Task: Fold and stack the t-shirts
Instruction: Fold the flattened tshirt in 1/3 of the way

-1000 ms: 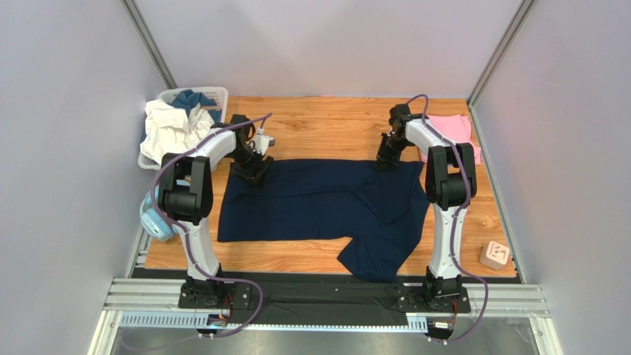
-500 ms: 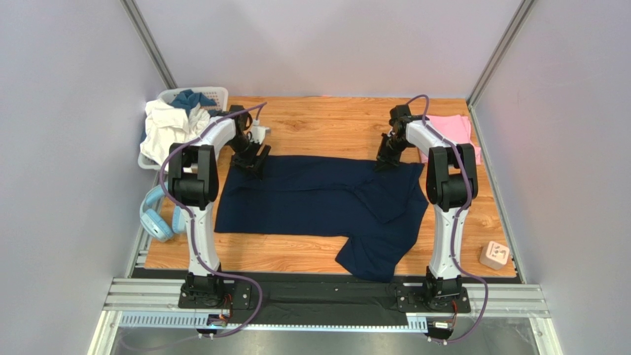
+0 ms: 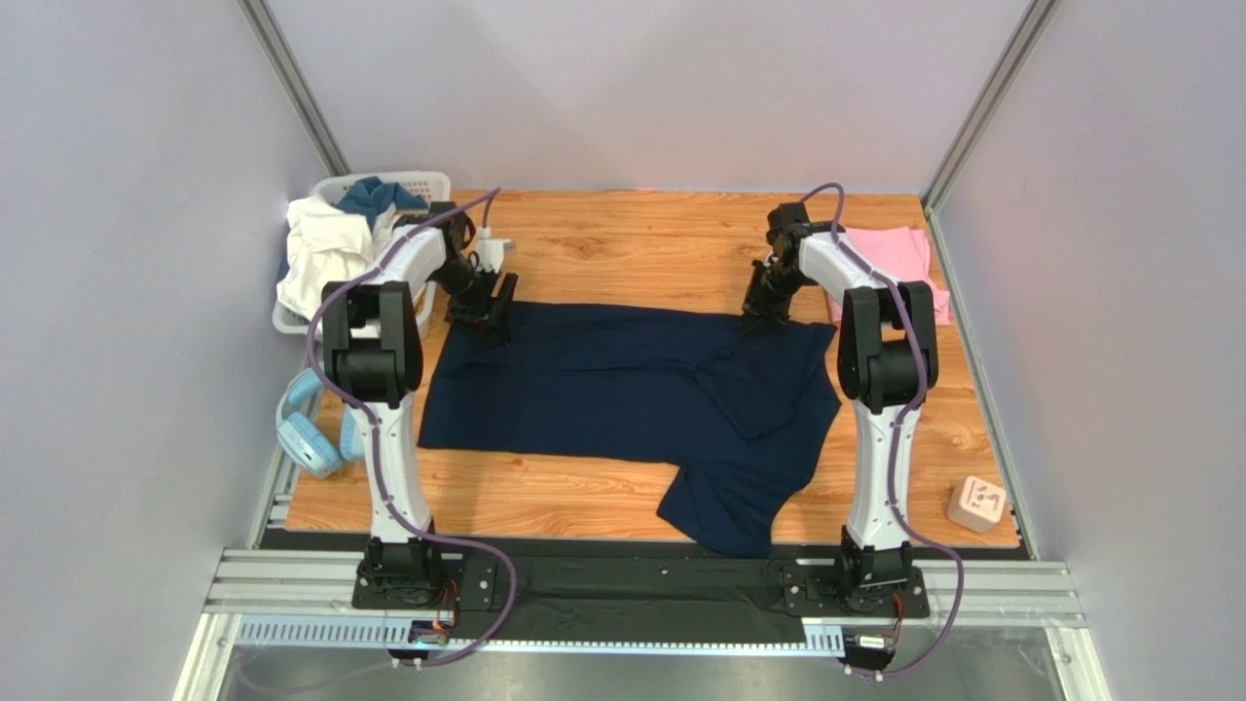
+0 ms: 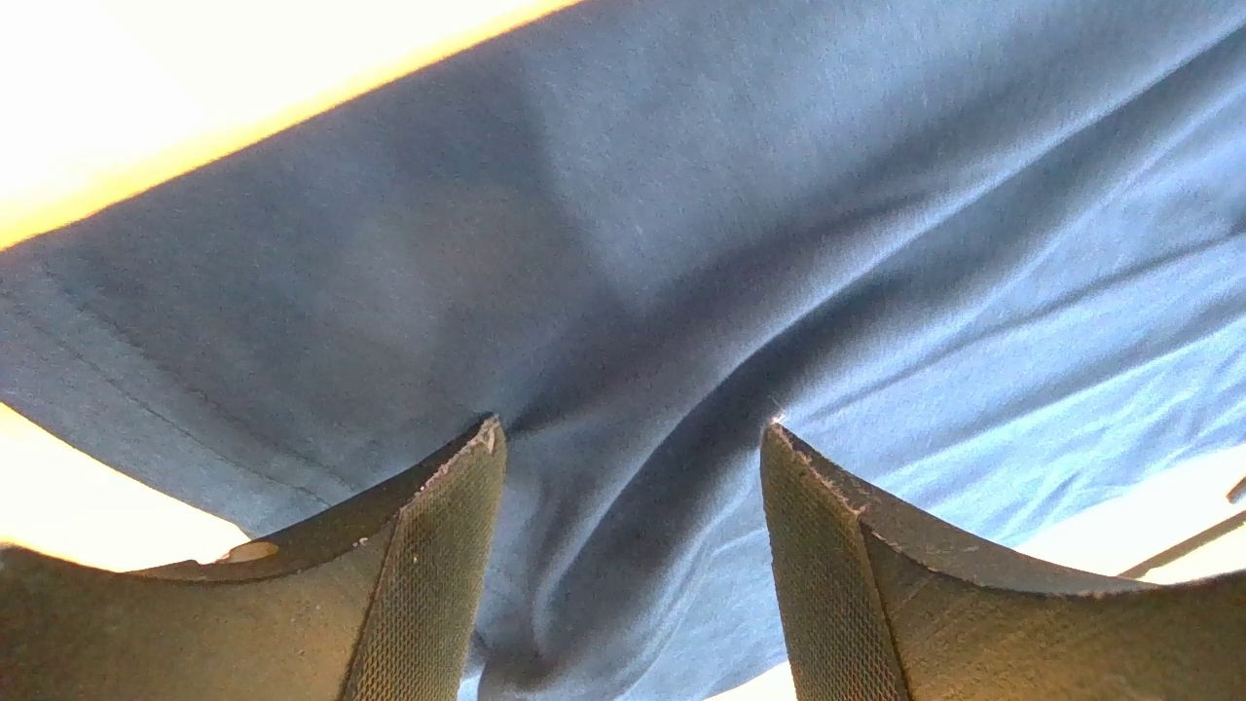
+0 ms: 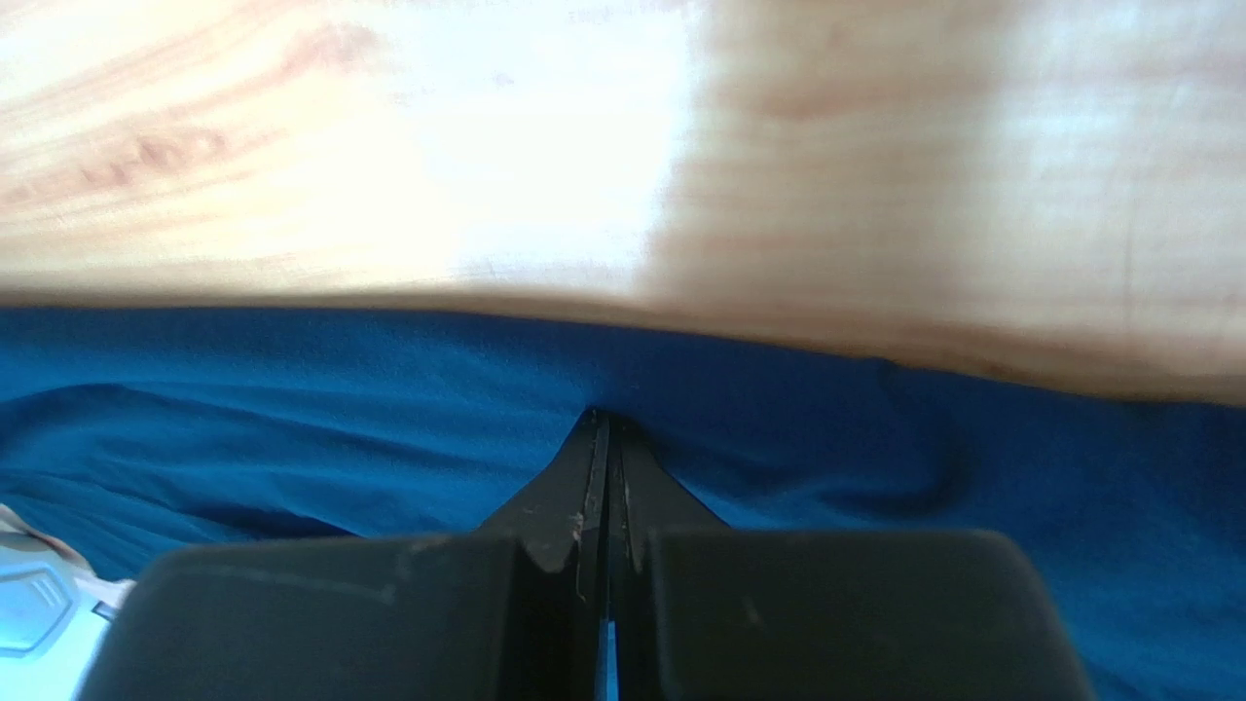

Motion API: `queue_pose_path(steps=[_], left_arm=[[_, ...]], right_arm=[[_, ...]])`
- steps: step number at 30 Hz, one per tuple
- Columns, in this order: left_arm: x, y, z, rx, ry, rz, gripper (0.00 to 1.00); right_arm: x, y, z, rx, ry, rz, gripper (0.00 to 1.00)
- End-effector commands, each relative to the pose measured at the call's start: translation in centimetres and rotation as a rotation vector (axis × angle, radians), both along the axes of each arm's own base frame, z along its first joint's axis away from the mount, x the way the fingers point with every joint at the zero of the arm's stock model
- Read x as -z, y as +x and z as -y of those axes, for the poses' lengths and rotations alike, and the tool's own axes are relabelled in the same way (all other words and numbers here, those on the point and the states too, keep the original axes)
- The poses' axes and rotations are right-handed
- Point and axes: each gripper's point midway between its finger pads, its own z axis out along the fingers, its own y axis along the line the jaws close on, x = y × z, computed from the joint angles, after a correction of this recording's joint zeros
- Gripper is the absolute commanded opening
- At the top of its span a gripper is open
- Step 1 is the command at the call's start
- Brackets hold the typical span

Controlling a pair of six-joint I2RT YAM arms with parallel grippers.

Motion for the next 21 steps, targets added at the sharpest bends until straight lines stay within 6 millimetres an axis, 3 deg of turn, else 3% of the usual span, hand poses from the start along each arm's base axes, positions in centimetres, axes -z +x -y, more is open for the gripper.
queue_pose_path(steps=[1, 3, 4, 6, 7, 8, 10, 11, 13, 14, 15, 19, 21], left_arm=[[-3.5, -1.6, 1.6, 0.097, 0.045, 0.102, 0.72], [-4.2, -2.9, 3.9, 0.158, 0.037, 0.120, 0.72], [-5.6, -3.2, 4.7, 0.177, 0.031, 0.158, 0.72], [-6.3, -4.4, 7.2, 0.239, 0.007, 0.172, 0.72], [-6.9, -4.8, 7.9, 0.253, -0.001, 0.187, 0.72], [-7.2, -5.1, 9.2, 0.286, -0.001, 0.198, 0.72], [-7.3, -5.0, 10.0, 0.303, 0.002, 0.206, 0.72], [-7.6, -4.7, 10.5, 0.312, 0.002, 0.219, 0.72], [-6.9, -3.9, 10.6, 0.309, 0.015, 0.205, 0.72], [-7.2, -3.0, 10.8, 0.308, 0.018, 0.224, 0.72], [-6.4, -2.7, 10.9, 0.312, 0.025, 0.209, 0.72], [-6.7, 0.2, 10.4, 0.310, 0.095, 0.241, 0.71], [-6.2, 0.6, 9.8, 0.318, 0.132, 0.241, 0.71]], right_arm=[[-0.6, 2.3, 2.2, 0.021, -0.072, 0.038, 0.00], [-2.2, 2.5, 1.2, 0.002, -0.038, 0.075, 0.01], [-4.1, 2.8, 0.4, -0.014, -0.001, 0.122, 0.01], [-5.2, 1.9, -1.0, -0.049, 0.021, 0.142, 0.02], [-6.8, 1.7, -1.5, -0.060, 0.031, 0.177, 0.02], [-6.7, 0.7, -2.3, -0.083, 0.032, 0.167, 0.03], [-8.2, -0.5, -3.3, -0.112, 0.049, 0.190, 0.03], [-7.7, -1.9, -4.2, -0.140, 0.051, 0.166, 0.03], [-8.5, -3.2, -5.0, -0.167, 0.057, 0.181, 0.03], [-8.2, -4.1, -5.8, -0.184, 0.060, 0.171, 0.03], [-7.3, -5.1, -5.8, -0.192, 0.057, 0.148, 0.03], [-5.6, -6.2, -6.3, -0.204, 0.056, 0.108, 0.02], [-5.1, -6.3, -6.3, -0.209, 0.055, 0.098, 0.02]])
